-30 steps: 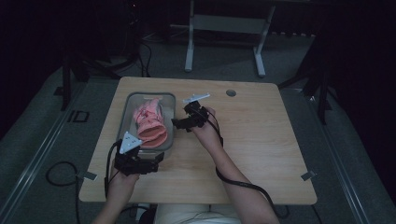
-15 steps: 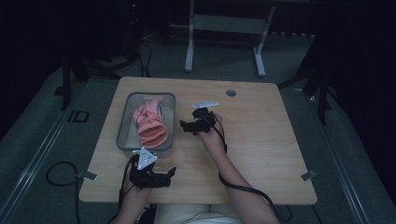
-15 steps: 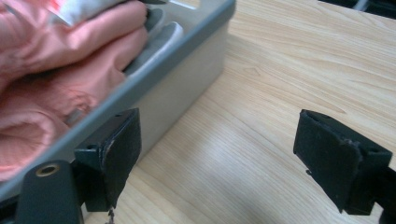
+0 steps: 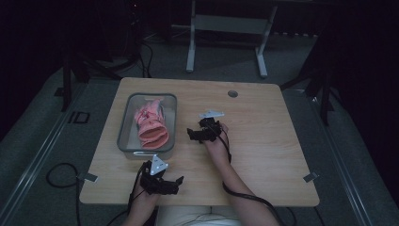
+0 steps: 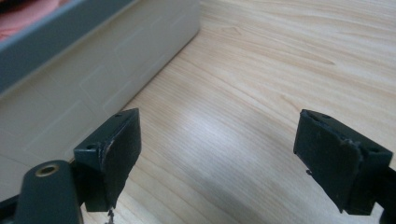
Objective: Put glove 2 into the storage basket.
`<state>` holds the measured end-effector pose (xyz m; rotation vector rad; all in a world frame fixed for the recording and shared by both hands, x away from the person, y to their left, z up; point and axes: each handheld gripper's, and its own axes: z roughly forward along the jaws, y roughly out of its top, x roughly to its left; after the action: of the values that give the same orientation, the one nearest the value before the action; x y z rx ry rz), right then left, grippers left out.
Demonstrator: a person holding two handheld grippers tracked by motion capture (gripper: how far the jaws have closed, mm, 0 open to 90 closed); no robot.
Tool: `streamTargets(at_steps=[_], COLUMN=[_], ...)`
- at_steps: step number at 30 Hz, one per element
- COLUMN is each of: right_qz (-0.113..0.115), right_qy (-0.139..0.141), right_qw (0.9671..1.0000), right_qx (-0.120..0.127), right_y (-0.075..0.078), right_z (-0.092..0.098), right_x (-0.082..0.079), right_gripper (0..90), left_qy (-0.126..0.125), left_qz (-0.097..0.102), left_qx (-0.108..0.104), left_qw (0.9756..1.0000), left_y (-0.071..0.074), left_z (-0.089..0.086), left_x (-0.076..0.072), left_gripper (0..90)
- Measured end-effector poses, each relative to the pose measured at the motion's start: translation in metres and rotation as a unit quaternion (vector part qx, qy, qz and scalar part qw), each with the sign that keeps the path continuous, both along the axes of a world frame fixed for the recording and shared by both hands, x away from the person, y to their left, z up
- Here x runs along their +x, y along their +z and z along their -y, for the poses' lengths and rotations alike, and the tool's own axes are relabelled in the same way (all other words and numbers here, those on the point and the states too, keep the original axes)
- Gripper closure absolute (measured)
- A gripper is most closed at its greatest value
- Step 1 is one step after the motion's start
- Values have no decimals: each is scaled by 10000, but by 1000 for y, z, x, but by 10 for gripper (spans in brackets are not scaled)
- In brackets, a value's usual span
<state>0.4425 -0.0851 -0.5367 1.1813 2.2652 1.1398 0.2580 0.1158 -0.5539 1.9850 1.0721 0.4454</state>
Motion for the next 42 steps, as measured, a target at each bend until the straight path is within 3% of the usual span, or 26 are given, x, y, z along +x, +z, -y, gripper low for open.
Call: streamTargets(at_steps=[3, 13, 18, 35, 42], right_qz=[21, -44, -15, 156, 231], right_qy=[-74, -98, -95, -217, -296], right_qw=[9999, 9998, 9998, 9996, 9993], right_qx=[68, 167, 177, -5, 64], right_y=[-4, -16, -23, -25, -25], right_z=[4, 13, 16, 14, 16], right_x=[-2, -5, -6, -7, -9], right_gripper=[148, 147, 147, 147, 147], left_qy=[-5, -18, -9, -22, -12], left_qz=[36, -48, -25, 7, 36], left_qx=[96, 55, 145, 154, 212], left_qw=[9999, 10000, 9999, 9999, 9998], left_y=[-1, -4, -4, -5, -5], left_z=[2, 0, 0, 0, 0], left_x=[0, 1, 1, 1, 1], left_gripper=[8, 8, 8, 8, 8])
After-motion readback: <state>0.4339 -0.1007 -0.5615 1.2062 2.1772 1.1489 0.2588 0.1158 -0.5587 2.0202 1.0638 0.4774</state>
